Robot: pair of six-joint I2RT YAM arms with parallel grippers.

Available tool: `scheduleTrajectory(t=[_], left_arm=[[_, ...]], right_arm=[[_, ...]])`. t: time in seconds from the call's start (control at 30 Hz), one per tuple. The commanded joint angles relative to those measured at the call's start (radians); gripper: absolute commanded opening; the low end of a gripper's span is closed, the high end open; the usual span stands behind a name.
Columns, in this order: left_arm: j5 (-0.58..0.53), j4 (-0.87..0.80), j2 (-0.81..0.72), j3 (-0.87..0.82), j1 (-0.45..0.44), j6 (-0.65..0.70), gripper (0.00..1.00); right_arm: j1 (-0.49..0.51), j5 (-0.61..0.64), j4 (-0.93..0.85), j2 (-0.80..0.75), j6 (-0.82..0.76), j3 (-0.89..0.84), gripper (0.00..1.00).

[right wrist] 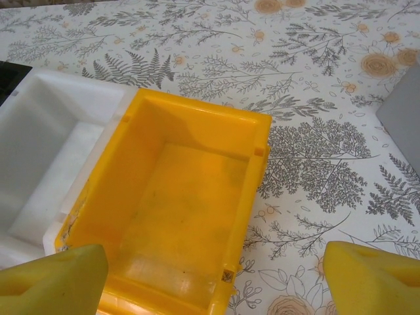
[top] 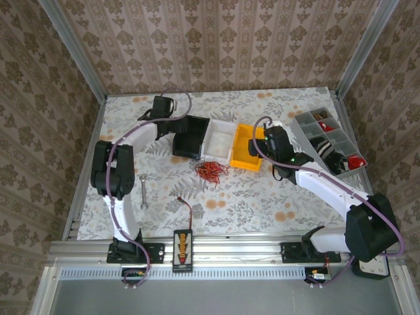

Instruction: Untangle the cables

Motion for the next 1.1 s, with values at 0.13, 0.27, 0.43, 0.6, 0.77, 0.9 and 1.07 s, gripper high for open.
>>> scheduleTrajectory(t=[0.13, 0.27, 0.43, 0.6, 0.77, 0.9, 1.07], left_arm=[[-0.006, -0.094, 0.041, 0.02, -0.001, -0.12, 0.51], [-0.004, -0.09, 0.046, 0.02, -0.003, -0.151, 0.38], [-0.02, -0.108, 0.066, 0.044, -0.003, -0.16, 0.25], [-0.031, -0.135, 0.1, 0.096, -0.003, -0.165, 0.18], [-0.049, -0.114, 0.11, 0.113, -0.008, -0.152, 0.35], [-0.051, -0.105, 0.063, 0.104, -0.008, -0.113, 0.57], [-0.051, -0.041, -0.142, -0.021, -0.03, -0.025, 0.66]], right_arm=[[0.035, 0.014, -0.032, -0.005, 0.017, 0.022, 0.87], [0.046, 0.016, -0.037, -0.006, 0.011, 0.024, 0.87], [0.059, -0.012, -0.039, 0.009, -0.014, 0.035, 0.88], [0.09, -0.074, -0.06, 0.044, -0.062, 0.065, 0.88], [0.139, -0.152, -0.088, 0.1, -0.124, 0.092, 0.88], [0.162, -0.257, -0.106, 0.138, -0.146, 0.104, 0.85], [0.164, -0.358, -0.104, 0.195, -0.135, 0.1, 0.73]])
